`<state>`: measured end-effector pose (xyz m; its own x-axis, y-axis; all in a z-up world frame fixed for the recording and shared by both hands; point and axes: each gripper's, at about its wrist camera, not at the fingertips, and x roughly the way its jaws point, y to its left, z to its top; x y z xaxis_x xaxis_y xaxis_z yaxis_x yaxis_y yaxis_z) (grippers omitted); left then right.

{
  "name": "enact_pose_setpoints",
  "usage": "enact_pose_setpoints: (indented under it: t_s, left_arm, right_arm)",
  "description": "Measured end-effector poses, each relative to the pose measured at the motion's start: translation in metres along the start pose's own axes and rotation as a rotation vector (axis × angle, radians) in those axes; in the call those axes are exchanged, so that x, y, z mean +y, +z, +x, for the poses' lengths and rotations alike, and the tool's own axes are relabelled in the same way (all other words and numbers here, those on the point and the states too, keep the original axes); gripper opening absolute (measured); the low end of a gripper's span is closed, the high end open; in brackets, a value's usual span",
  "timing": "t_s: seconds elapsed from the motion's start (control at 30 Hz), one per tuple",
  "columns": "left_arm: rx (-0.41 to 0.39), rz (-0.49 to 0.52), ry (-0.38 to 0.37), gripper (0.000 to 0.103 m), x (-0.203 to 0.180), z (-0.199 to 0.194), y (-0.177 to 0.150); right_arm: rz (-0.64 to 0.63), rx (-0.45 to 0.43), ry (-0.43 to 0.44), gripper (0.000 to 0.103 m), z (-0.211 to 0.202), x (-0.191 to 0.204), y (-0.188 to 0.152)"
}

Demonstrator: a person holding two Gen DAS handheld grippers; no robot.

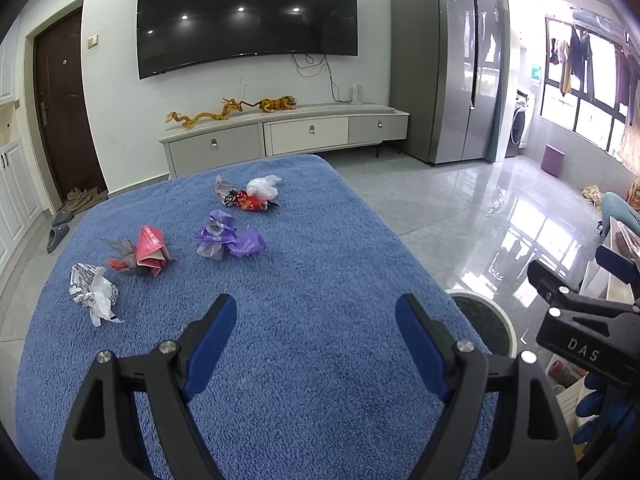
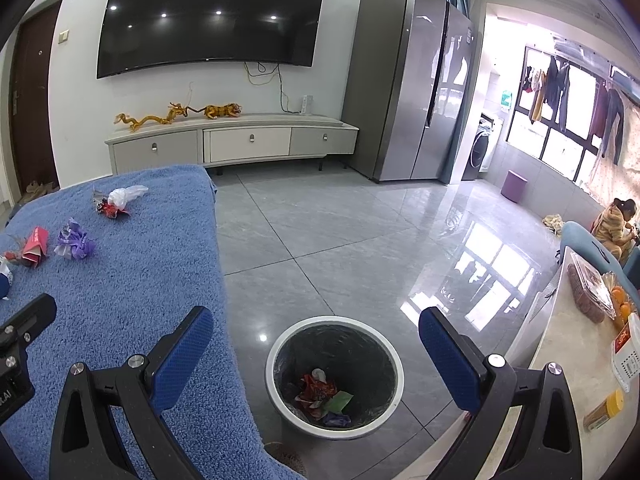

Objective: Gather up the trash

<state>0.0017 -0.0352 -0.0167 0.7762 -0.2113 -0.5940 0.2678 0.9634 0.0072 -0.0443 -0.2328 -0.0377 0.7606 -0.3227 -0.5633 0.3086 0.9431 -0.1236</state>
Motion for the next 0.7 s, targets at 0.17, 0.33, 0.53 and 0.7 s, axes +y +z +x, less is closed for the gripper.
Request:
enact_pose_setpoints:
  t_s: [0.17, 0.33, 0.53, 0.7]
  left_arm:
    - [-0.009, -0.001, 0.004, 0.081, -0.0003, -0.0017, -0.0001]
    - [-0.006, 0.002, 0.004, 0.081, -0.0007, -0.0026, -0.0001]
    - [-0.007, -0.003, 0.012, 0.081, 0.0016, -0.0033, 0.0002]
    - [-0.015, -0.004, 0.019, 0.081, 0.0036, -0.0038, 0.0005]
  right_arm:
    - [-0.003, 0.001, 0.003, 0.103, -0.0012, 0.0004, 0.0001]
    - [-0.004, 0.001, 0.016, 0.103, -0.0021, 0.0029, 0.0008]
    - [-0.009, 0.008, 0.032, 0.103, -0.0019, 0.0057, 0.0011]
    - [-0.007, 0.005, 0.042, 0.103, -0.0026, 0.0050, 0.0016]
